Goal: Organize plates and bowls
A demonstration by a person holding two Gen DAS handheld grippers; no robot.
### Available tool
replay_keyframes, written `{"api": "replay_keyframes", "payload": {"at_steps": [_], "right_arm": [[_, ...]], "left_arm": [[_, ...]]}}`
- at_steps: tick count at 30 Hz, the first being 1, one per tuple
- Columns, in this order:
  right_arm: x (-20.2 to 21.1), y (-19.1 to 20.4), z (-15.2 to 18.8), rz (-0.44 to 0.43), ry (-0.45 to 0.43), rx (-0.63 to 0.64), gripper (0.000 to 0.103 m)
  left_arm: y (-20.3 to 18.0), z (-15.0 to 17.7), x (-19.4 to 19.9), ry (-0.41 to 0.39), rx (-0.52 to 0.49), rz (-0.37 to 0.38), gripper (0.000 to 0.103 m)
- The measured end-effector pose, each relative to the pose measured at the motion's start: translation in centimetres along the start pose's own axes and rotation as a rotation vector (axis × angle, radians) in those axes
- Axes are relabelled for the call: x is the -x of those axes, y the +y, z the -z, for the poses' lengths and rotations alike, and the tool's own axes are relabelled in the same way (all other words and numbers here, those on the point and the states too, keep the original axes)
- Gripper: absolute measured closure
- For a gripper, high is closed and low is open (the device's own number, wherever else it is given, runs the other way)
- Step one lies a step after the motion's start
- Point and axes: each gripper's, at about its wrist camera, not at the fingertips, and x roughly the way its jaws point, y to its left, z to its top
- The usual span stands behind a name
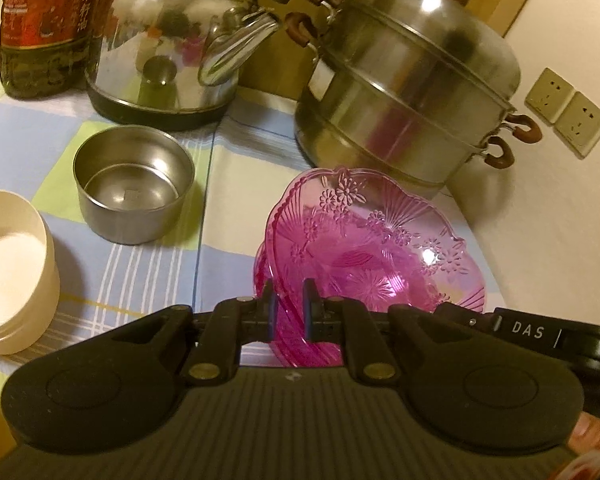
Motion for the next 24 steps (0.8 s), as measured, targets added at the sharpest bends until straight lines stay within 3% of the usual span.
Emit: {"api": "replay_keyframes", "payload": {"at_steps": [24], "right_arm": [[-2.3, -0.6, 0.0, 0.042, 0.031, -0.012, 0.089]], "left_arm": [[0.0, -0.8, -2.2, 0.055, 0.025, 0.007, 0.091]]}}
